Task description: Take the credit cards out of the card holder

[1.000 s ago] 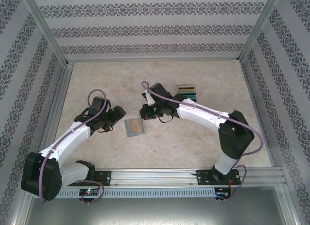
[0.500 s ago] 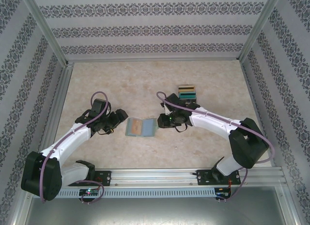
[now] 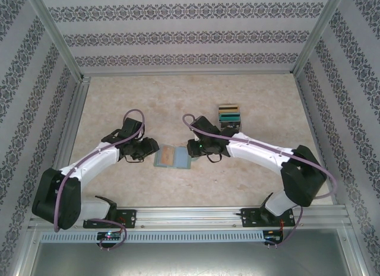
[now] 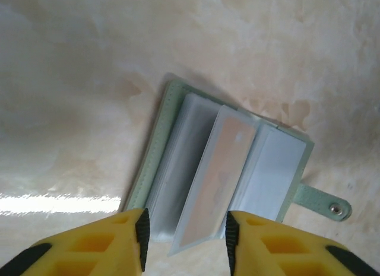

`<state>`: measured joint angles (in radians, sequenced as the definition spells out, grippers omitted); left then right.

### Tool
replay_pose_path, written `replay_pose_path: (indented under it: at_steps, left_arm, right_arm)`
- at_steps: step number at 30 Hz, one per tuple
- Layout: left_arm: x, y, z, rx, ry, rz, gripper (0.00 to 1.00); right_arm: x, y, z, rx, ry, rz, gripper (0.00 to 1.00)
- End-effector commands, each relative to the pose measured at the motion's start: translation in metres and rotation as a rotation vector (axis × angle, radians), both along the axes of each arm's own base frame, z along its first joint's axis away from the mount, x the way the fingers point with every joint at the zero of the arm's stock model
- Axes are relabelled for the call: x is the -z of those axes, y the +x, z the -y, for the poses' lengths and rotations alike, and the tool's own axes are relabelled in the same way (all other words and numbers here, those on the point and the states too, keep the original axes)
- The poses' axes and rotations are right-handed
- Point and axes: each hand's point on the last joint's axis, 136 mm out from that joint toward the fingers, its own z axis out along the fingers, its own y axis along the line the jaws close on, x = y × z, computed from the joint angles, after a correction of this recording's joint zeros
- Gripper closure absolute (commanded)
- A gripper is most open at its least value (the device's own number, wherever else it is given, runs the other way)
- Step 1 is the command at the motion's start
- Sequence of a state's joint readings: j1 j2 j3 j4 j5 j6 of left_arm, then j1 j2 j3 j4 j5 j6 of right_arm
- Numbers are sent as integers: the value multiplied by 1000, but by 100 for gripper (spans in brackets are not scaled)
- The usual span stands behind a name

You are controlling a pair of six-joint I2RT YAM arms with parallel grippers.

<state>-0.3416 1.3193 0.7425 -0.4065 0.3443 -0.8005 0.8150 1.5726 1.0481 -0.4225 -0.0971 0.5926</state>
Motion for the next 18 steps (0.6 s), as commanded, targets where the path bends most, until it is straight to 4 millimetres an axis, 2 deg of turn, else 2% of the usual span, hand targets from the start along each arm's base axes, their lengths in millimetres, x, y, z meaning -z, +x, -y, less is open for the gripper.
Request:
replay_pose_path:
  at_steps: [1,5,11,18]
  left_arm:
    - [-3,7,17,96,-17,31,69]
    - [8,10,25,136,-20,7,75]
    - [21,13,29,160,-18,-20,75]
    - [42,6,26,169,8,-78,76]
  right_arm:
    - [21,0,-17,14,29,-54,87]
    - [39,4,-25,13,19,-88,88]
    - [64,8,-11,53,-48,-123,91]
    - [80,9,-5,48,-81,-143,91]
